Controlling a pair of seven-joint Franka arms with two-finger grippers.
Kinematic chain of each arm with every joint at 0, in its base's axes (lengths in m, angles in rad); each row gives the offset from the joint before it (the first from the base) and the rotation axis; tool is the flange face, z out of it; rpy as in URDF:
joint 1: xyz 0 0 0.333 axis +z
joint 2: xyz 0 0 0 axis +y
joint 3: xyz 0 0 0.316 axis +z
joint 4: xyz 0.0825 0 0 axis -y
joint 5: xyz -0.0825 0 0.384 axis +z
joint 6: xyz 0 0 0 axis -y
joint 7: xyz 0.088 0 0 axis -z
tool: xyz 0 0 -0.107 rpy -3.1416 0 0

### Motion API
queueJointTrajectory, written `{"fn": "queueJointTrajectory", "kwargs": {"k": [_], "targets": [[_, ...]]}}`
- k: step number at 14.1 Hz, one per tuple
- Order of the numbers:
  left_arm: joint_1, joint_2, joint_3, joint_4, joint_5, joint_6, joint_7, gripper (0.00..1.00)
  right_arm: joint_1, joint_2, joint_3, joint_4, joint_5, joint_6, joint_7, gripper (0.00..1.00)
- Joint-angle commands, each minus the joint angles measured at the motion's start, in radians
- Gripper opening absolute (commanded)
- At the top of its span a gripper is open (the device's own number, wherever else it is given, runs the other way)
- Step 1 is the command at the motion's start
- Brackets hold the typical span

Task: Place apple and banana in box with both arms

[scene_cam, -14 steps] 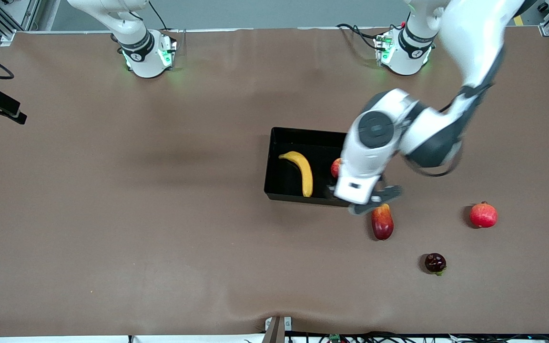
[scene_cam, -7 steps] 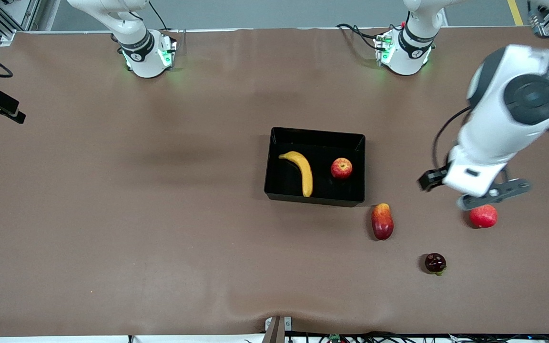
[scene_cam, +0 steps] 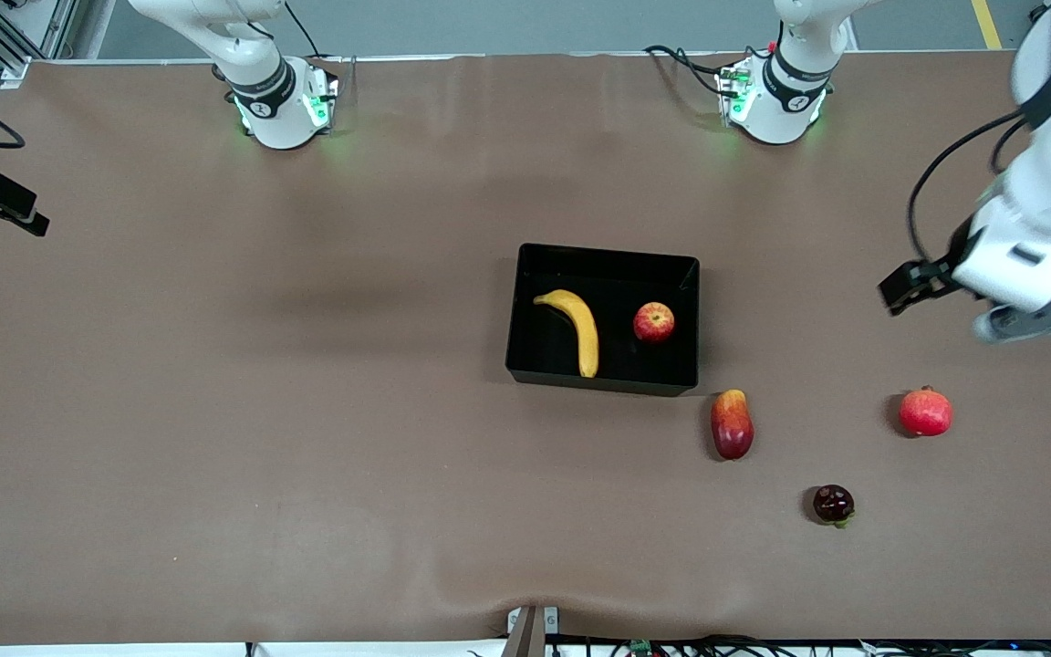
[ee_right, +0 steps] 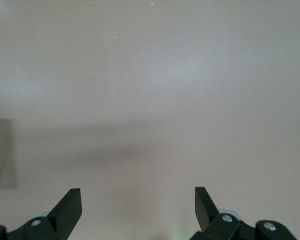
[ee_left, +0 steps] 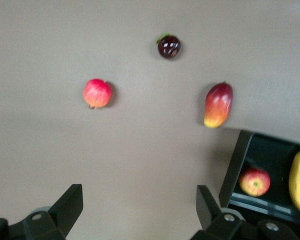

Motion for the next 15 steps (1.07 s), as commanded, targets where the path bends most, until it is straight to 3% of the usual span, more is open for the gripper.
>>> {"fn": "queueJointTrajectory", "kwargs": {"k": [1,3,4,15], "targets": [[-0.182,-0.103,0.255,-0.058,-0.087,-0.044,0.103,1.0,0.01,-0.019,-0.004,-0.009,-0.02,-0.005,0.015,1.0],[-0.271,-0.16,0.373,-0.112,-0.119,-0.044,0.142,1.0,0.01,-0.018,-0.004,-0.009,-0.02,-0.005,0.015,1.0],[-0.284,-0.177,0.386,-0.129,-0.119,-0.044,0.141,1.0,0.012,-0.019,-0.004,-0.009,-0.02,-0.005,0.015,1.0],[-0.283,-0.184,0.379,-0.094,-0.141,-0.087,0.142,1.0,0.012,-0.018,-0.004,-0.009,-0.02,-0.005,0.014,1.0]]}}
